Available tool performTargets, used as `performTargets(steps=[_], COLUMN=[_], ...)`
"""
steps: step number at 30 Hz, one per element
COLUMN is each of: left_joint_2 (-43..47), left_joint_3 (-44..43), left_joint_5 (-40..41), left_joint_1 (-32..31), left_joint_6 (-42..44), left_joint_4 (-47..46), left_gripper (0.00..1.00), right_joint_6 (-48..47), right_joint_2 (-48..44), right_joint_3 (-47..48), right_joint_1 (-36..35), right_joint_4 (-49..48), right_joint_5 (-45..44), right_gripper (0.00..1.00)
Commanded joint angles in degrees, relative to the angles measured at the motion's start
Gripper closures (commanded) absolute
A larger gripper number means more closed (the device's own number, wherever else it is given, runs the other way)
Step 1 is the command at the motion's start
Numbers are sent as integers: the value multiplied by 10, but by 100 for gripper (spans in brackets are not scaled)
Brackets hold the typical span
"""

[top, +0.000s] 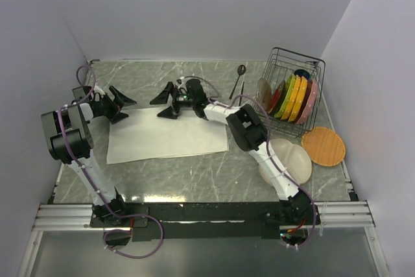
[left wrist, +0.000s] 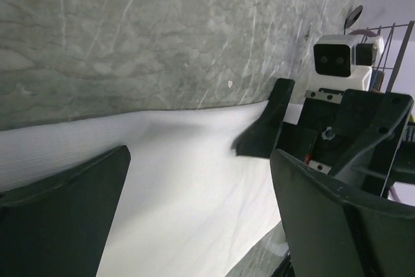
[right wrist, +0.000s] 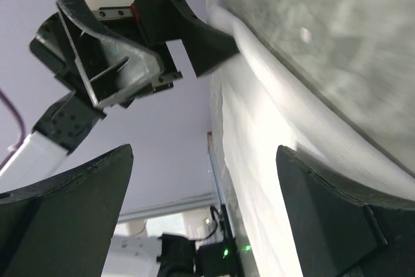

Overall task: Fold the napkin into a case and place the utensils inside
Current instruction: Smooth out the rectangle-folded napkin at the center of the board.

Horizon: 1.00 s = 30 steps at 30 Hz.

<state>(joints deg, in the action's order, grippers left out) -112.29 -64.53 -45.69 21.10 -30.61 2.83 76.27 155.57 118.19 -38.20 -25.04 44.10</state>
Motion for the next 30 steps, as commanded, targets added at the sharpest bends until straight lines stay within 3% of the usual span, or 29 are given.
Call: performTargets(steps=[1, 7, 15, 23, 30], left_joint_2=[-29, -43, -57, -59, -58], left_joint_3=[-16, -37, -60, -71, -80], left_joint_5=[67, 74, 80, 84, 69], left_joint_1=[16, 25, 32, 32, 32], left_joint_6=[55, 82, 87, 85, 88], left_joint_4=[66, 97, 110, 113, 112], left_gripper=[1, 1, 1, 1, 1], right_joint_6=[-22, -72, -257, -402, -455], right_joint_2=[-23, -48, -72, -96, -105], right_joint_3=[-61, -97, -90, -96, -90], right_joint_1=[68, 129, 196, 206, 215], right_joint_4=[43, 94, 260, 372, 402], right_joint_5=[31, 93, 107, 90, 71], right_gripper=[0, 0, 0, 0, 0])
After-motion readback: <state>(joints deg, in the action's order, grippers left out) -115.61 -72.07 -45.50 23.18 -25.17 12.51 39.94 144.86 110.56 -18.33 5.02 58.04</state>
